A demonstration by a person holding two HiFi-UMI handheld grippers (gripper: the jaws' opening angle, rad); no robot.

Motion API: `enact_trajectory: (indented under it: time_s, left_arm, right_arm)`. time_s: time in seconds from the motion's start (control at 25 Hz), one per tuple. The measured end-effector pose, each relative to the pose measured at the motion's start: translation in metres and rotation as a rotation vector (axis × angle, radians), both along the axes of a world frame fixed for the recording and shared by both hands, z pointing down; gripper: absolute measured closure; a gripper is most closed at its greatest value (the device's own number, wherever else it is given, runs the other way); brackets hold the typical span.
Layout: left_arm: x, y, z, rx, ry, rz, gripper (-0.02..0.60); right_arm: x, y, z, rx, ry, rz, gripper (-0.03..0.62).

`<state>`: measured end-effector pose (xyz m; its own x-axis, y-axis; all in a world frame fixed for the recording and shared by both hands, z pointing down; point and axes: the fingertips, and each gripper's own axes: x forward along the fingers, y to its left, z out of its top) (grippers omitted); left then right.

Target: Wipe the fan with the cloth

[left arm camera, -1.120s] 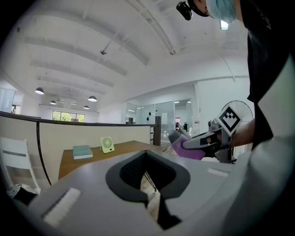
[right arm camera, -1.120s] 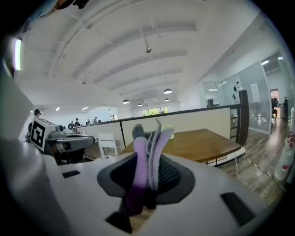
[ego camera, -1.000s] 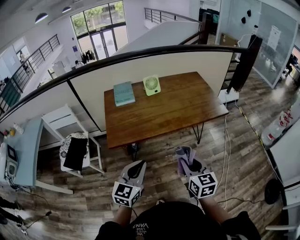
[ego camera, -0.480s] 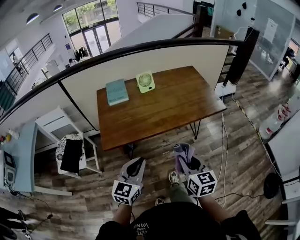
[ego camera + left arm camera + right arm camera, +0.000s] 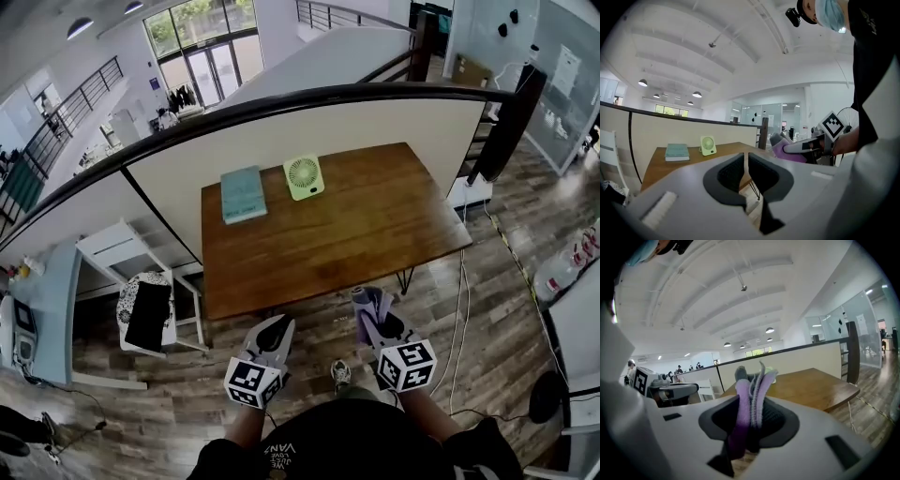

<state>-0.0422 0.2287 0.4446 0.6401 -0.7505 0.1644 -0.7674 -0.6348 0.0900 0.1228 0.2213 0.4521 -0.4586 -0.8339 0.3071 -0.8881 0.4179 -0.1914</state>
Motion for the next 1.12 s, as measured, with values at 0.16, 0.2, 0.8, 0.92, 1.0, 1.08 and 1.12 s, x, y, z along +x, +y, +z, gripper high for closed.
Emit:
enact_trajectory:
  time_s: [0.16,0.2,0.8,0.92,1.0,1.08,1.12]
  left_arm:
    - [0.004,-0.032,0.004,-0.022,-0.006,-0.046,0.568]
    - [0.006,-0.039,0.005,-0.025,-0.013,-0.053,0.569]
    - [0.003,-0.113,0.016,-0.061,0.009,-0.193,0.571]
    - [-0.006,-0.129,0.018,-0.069,0.037,-0.223,0.571]
    - [-0.012,-0.140,0.022,-0.083,0.041,-0.233,0.571]
    - [-0.019,-0.151,0.026,-0.101,0.035,-0.233,0.571]
    - [-0.024,-0.157,0.027,-0.106,0.035,-0.231,0.571]
  right_arm:
    - [0.001,-0.037,0.004,-0.015,0.000,-0.044,0.477]
    - [0.002,-0.046,0.004,-0.014,0.001,-0.056,0.477]
    - [-0.001,-0.140,0.017,-0.031,0.019,-0.202,0.477]
    - [-0.009,-0.156,0.019,-0.036,0.016,-0.209,0.477]
    - [-0.015,-0.168,0.019,-0.039,0.015,-0.205,0.477]
    - [-0.023,-0.178,0.019,-0.044,0.016,-0.200,0.477]
    - [-0.027,-0.182,0.019,-0.047,0.018,-0.197,0.477]
